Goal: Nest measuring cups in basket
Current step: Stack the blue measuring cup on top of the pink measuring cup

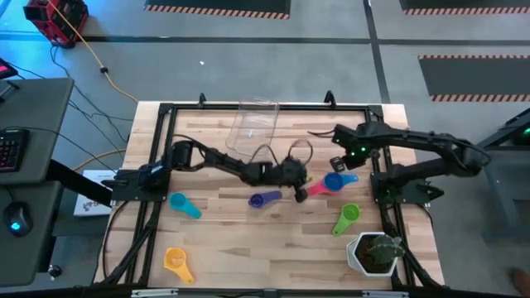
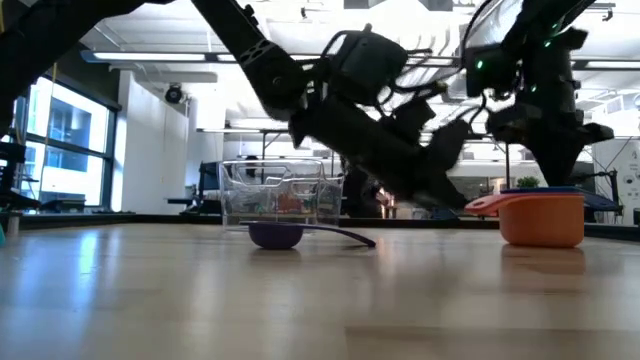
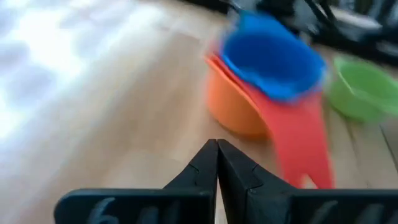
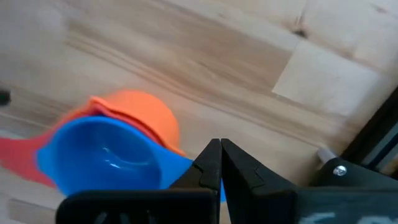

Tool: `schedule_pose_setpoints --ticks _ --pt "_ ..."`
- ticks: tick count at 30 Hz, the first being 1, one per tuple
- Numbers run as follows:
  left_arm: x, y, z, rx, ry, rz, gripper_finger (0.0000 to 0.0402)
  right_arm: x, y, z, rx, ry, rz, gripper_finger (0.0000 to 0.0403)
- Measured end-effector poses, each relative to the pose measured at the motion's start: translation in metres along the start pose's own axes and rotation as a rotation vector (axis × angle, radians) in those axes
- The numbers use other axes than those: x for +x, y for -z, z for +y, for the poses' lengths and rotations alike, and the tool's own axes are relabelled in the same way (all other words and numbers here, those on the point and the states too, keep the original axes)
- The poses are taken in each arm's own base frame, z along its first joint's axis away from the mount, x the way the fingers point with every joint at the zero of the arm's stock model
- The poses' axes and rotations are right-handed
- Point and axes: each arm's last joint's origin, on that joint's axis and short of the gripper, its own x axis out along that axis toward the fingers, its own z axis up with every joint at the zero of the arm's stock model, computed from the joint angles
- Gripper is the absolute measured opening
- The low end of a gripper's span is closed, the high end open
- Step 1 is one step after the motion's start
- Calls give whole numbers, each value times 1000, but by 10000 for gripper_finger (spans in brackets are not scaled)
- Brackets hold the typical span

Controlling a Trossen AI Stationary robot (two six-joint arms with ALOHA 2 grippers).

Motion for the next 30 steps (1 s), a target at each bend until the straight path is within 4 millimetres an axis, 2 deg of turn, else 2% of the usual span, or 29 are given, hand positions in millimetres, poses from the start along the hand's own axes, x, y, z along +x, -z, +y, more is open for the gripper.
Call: schedule_pose_setpoints --ticks 2,5,10,12,15,20,24,30 --pt "-6 -11 11 -39 1 39 8 -8 4 -4 20 -28 -36 0" --pt "-9 -13 26 -121 62 123 28 -16 9 -8 32 -49 -93 0" --pt "-12 -16 34 -480 333 148 90 -23 13 -11 45 -87 -131 0" --pt "-15 -10 29 -602 390 137 119 -24 14 -12 44 -90 -140 0" --pt "-19 4 22 -675 419 148 158 -25 14 -12 40 -90 -141 0" --pt "-24 25 11 -797 352 178 208 -25 14 -12 21 -88 -142 0" --pt "-23 27 0 -842 343 146 227 -25 14 -12 17 -92 -146 0" --pt "-1 19 -5 -853 337 172 229 -25 13 -11 20 -100 -154 0"
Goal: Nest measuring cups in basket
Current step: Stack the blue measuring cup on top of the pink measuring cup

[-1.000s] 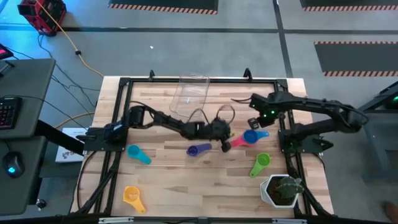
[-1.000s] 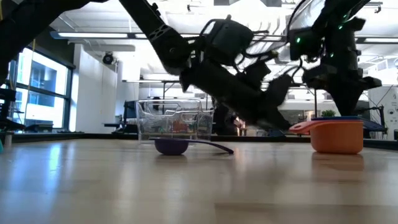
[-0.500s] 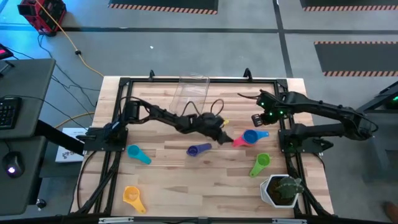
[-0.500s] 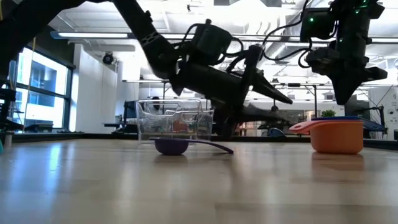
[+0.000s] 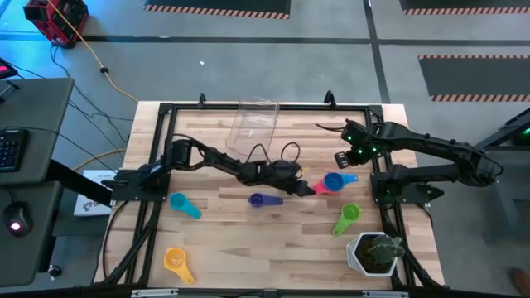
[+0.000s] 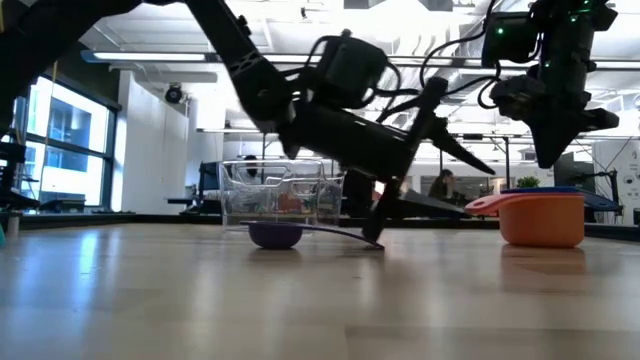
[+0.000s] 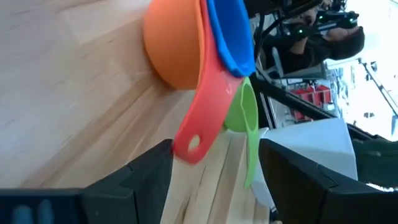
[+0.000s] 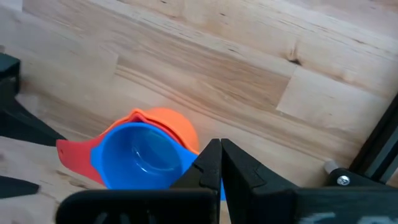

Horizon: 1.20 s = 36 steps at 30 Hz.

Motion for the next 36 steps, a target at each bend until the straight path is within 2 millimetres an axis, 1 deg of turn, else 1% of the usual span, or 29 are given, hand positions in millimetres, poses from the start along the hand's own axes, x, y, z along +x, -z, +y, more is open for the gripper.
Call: schedule_pose_setpoints --ticks 3,7,10,13,19,21,22,26,31,36 --pt "4 -2 -3 -3 -16 3 230 0 0 0 0 -1 0 0" --pt "4 -3 -3 23 -28 -12 228 0 0 0 -1 -6 -3 0" --pt "4 -3 -3 22 -28 -11 208 0 0 1 -1 -8 -2 0" --pt "5 1 -4 30 -36 -19 163 0 -1 1 2 -9 -3 0" --pt "5 1 -4 80 -48 -37 45 0 -1 2 17 -18 -11 0" --pt "5 0 -3 82 -46 -42 15 0 -1 2 17 -19 -12 0" --pt "5 0 -3 83 -46 -43 10 0 -1 2 17 -20 -10 0" --pt "5 0 -2 123 -53 -48 10 0 -1 2 17 -23 -8 0" --pt "5 -1 -2 125 -55 -49 4 0 -3 3 -7 -35 -19 0" --pt "5 0 -2 144 -46 -27 2 -2 -16 14 -11 -160 -142 0"
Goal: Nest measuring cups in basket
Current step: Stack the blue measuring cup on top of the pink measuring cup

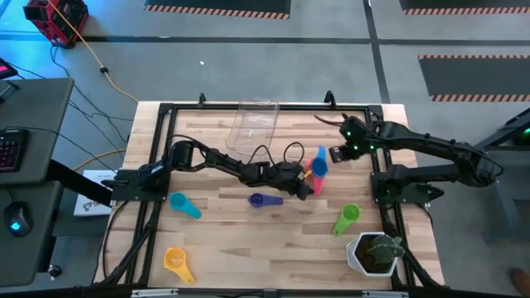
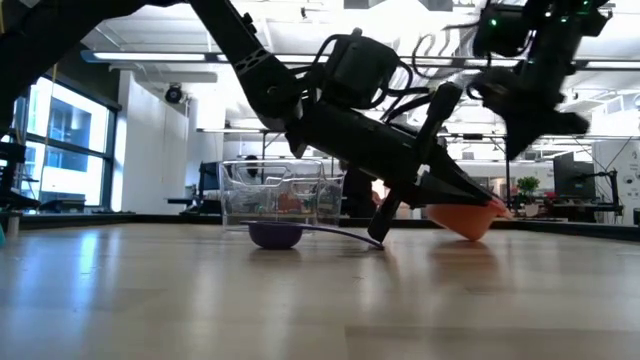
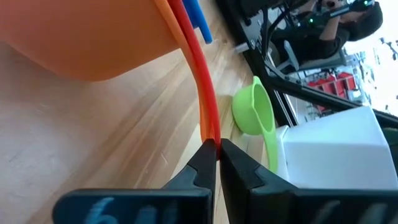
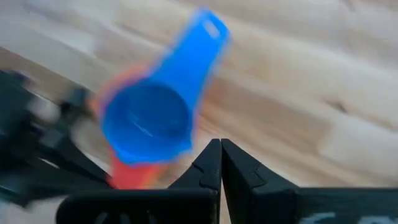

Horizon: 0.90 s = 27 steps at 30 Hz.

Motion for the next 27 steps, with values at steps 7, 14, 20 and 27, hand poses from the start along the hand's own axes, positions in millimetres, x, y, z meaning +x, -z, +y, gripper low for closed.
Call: schedule_pose_setpoints --ticks 7,14,20,27 --pt "0 0 0 6 10 18 1 23 -36 9 -2 -138 -84 0" --pt "0 0 0 6 7 16 1 76 -64 -2 9 -96 -10 0" --pt "0 0 1 3 -2 6 1 86 -66 -7 -17 -45 64 0" --pt "-1 -4 3 -10 -19 -18 0 62 -52 -12 -49 15 141 0"
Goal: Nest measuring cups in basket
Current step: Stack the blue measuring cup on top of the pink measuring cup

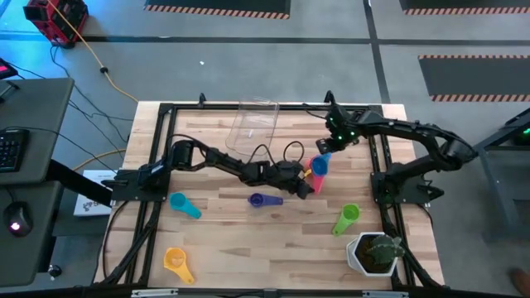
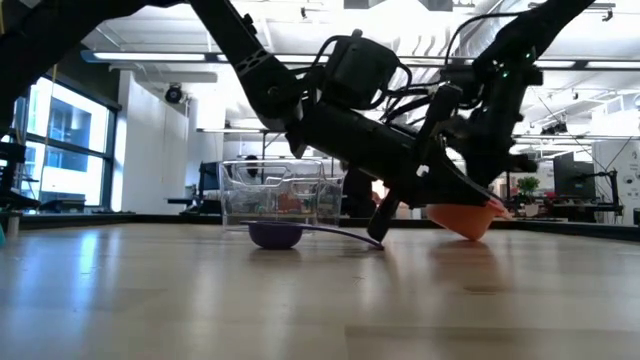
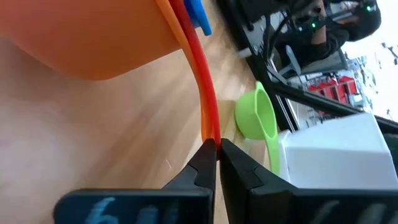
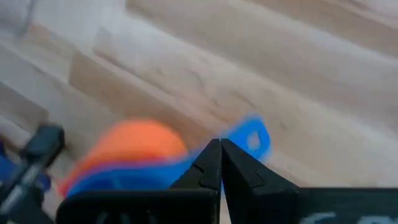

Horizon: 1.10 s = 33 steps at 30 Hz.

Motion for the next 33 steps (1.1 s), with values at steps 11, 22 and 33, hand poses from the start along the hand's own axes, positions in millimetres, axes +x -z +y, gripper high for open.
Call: schedule_pose_setpoints --ticks 11,22,33 --pt "0 -2 1 18 -6 -26 0 -18 2 4 -19 7 -144 0" --pt "0 2 -2 41 -3 -20 0 24 -23 -3 15 4 -97 0" --pt "0 -3 2 25 -20 -45 0 14 -5 -7 -15 61 19 0"
